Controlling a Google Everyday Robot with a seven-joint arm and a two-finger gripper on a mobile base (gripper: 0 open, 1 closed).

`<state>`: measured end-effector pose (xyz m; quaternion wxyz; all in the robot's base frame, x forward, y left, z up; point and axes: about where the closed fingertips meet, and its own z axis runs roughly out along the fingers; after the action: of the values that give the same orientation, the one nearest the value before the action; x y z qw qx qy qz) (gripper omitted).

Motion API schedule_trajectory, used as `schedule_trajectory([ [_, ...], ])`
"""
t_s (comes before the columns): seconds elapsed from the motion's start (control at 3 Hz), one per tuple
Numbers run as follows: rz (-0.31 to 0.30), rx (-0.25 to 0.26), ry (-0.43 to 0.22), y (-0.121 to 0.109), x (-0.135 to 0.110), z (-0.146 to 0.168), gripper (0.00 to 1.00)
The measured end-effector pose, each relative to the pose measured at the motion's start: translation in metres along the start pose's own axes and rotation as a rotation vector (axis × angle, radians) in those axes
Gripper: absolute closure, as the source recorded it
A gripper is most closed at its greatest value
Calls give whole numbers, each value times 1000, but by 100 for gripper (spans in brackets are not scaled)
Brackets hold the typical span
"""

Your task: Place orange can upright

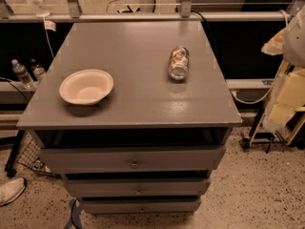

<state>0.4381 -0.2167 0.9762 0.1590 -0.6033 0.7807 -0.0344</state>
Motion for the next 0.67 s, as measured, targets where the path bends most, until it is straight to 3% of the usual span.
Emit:
schedule_trajectory([
  [0.33,0,0,0,0,0,0,0],
  [0.67,40,14,-29,-8,0,3,0],
])
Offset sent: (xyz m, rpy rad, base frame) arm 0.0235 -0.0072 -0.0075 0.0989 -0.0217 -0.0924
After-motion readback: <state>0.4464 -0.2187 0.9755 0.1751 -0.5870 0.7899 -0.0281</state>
